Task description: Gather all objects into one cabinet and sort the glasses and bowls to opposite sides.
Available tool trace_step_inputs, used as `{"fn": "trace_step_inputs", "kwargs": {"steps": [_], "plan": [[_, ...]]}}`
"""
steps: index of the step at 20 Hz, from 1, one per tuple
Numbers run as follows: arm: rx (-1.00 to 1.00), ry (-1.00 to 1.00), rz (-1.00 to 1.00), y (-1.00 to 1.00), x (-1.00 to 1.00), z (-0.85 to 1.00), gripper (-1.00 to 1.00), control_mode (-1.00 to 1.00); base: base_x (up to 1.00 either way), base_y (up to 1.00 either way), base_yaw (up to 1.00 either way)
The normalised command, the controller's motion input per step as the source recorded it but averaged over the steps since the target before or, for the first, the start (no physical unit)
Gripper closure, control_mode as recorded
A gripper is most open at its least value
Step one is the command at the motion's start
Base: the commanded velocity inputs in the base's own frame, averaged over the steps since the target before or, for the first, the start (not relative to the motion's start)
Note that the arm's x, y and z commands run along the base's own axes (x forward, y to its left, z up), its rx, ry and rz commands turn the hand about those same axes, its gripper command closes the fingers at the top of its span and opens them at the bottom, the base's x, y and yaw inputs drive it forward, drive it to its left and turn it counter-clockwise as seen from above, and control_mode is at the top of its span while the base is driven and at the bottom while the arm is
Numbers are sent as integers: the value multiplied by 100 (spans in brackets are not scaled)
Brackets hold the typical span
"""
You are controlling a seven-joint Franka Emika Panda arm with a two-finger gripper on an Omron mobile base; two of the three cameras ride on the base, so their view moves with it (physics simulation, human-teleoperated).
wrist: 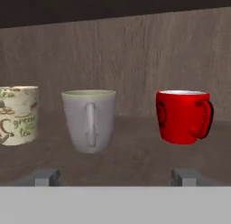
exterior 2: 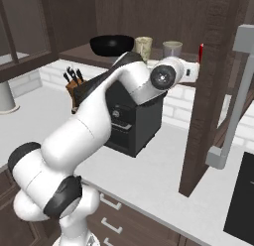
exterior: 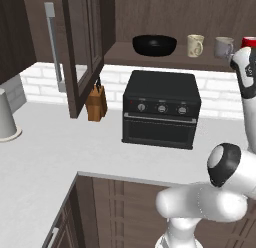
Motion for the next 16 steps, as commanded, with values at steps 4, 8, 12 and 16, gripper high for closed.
{"fn": "trace_step_inputs", "kwargs": {"steps": [4,8,12,16], "plan": [[-27,-34,0,91,-99,-90,-100,-100,0,0,0],[-38,-35,0,100,-100,-100,-100,-100,0,0,0],[-55,-32,1,100,-100,-100,-100,-100,0,0,0],[-44,-28,0,100,-100,-100,-100,-100,0,0,0]]}}
